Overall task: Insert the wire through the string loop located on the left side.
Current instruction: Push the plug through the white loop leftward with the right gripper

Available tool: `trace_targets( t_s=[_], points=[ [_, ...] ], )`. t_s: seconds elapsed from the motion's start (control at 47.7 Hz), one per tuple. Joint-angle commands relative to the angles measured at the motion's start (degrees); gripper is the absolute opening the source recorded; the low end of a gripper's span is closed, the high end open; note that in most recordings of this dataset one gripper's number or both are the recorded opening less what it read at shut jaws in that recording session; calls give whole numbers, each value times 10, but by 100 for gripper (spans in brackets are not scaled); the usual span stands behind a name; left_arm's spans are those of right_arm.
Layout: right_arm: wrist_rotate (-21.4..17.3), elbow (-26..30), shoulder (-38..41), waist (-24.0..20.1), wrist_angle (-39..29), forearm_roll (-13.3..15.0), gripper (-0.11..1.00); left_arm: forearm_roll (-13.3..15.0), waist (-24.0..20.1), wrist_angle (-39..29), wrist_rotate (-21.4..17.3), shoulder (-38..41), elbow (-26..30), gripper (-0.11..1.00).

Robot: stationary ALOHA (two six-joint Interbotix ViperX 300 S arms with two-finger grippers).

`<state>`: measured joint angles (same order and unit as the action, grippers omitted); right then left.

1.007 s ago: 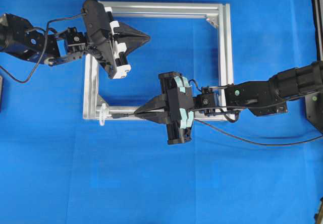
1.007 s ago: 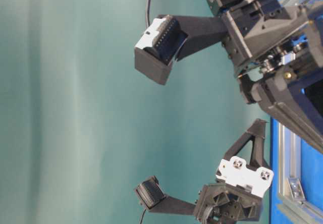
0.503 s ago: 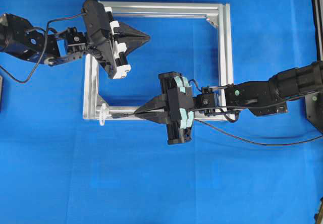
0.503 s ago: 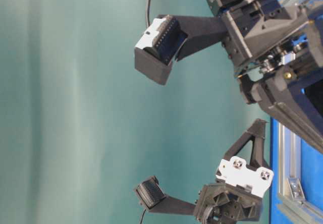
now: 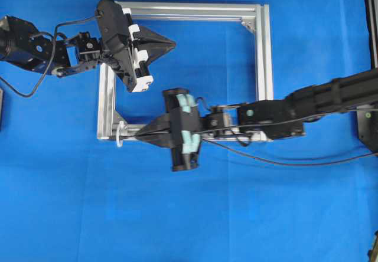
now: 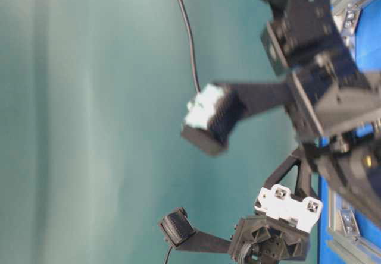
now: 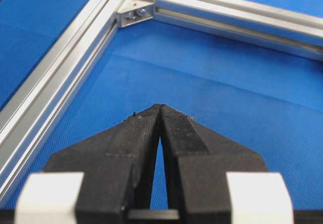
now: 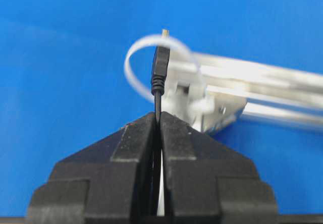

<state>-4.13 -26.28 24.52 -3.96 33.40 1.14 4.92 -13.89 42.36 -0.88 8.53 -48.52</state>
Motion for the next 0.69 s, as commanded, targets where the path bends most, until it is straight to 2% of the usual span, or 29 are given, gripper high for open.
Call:
trace_targets(
  t_s=[0.0, 0.168, 0.671],
  points=[
    [-1, 32, 0, 5, 5, -2, 0, -2, 1, 6, -1, -20, 4, 2],
    [-1, 58, 20, 5, 4, -2, 0, -2, 1, 6, -1, -20, 4, 2],
    [-1, 56, 23, 5, 3, -2, 0, -2, 1, 6, -1, -24, -4, 2]
  ],
)
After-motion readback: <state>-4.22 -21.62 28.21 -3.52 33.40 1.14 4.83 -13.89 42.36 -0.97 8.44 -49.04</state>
